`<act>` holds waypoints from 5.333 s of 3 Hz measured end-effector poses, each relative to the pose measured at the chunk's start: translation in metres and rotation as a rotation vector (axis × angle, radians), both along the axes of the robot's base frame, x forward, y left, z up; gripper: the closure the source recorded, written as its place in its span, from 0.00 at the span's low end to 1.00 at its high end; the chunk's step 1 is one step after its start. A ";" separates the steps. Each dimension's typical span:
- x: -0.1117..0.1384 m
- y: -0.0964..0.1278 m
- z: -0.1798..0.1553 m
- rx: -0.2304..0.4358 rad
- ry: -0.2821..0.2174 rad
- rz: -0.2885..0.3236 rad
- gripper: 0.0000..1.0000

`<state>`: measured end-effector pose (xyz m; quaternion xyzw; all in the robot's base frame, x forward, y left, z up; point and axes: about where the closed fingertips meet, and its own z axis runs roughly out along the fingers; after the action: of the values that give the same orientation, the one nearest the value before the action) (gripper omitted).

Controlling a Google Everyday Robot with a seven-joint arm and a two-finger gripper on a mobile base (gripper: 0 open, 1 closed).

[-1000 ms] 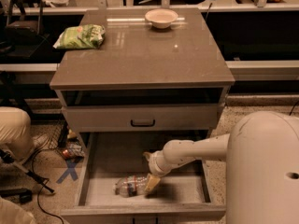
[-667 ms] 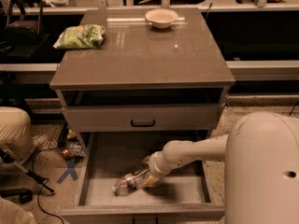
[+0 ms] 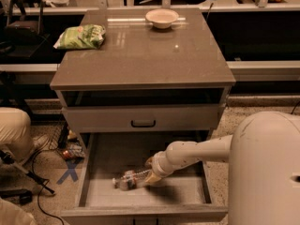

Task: Pick water bottle from middle drawer and place on counter

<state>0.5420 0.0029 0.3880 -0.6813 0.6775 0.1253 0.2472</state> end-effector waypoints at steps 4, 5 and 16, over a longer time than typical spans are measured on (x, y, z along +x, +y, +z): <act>-0.018 -0.072 0.138 0.168 -0.262 -0.192 1.00; -0.018 -0.073 0.137 0.166 -0.261 -0.194 1.00; 0.116 -0.209 0.533 0.339 -0.476 -0.309 1.00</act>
Offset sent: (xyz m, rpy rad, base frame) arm -0.0213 -0.0819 0.1594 0.1755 -0.3157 -0.2081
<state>0.6577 -0.2063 0.9207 -0.5298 0.6655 0.0344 0.5246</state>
